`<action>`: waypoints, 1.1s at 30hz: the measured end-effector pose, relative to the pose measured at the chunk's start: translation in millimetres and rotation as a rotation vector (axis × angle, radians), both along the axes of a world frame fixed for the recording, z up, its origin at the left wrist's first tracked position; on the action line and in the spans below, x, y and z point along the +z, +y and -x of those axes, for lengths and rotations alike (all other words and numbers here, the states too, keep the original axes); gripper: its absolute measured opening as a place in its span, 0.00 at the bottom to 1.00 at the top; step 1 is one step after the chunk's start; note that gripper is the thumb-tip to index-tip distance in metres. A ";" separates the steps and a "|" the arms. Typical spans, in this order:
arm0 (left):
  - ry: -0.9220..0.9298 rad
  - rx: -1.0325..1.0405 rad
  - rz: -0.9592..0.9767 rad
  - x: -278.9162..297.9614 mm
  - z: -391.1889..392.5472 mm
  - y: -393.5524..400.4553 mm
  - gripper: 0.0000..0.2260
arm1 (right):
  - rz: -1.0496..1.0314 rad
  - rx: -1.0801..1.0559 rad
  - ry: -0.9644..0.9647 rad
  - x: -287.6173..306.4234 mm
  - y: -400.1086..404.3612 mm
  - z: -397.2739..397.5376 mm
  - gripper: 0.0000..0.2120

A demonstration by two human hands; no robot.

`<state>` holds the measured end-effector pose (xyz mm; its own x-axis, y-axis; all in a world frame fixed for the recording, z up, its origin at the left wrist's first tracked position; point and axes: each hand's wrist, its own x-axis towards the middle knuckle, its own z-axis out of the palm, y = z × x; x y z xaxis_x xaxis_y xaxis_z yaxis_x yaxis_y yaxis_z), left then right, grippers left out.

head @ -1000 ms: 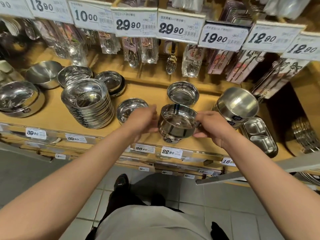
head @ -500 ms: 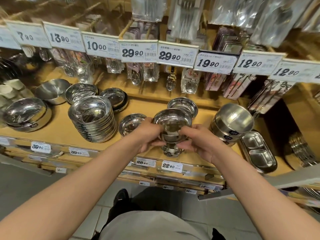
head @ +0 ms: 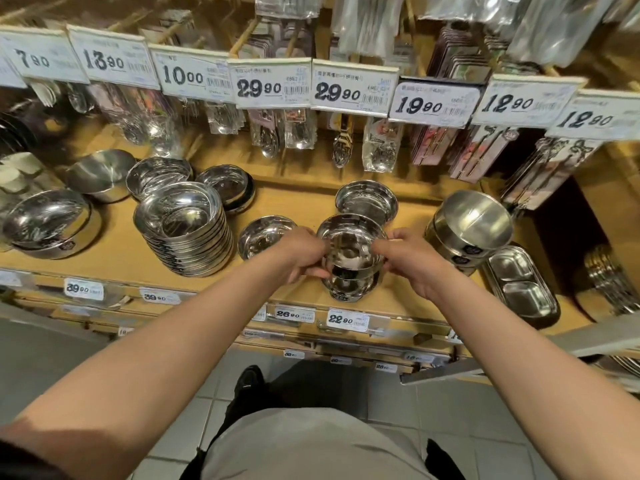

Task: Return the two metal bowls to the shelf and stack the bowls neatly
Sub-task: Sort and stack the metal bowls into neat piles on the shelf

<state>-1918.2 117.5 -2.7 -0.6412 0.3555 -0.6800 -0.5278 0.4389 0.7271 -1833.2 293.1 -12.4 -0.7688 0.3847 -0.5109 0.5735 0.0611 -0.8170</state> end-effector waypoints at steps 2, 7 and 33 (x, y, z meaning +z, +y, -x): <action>-0.066 0.029 0.001 -13.2 -9.4 1.8 0.05 | -0.028 -0.018 -0.010 -10.5 -3.0 -4.6 0.14; 0.066 0.048 0.082 -31.9 -17.8 2.8 0.11 | -0.149 -0.041 0.055 -27.7 -6.9 -5.6 0.11; 0.639 -0.286 0.434 -59.9 -3.0 10.4 0.14 | -0.511 -0.010 0.086 -65.5 -4.2 -13.4 0.08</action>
<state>-1915.2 127.8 -62.6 -0.8758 0.3532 -0.3291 0.1052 0.8050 0.5838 -1819.7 289.0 -77.9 -0.7946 0.5764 -0.1909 0.5084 0.4597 -0.7282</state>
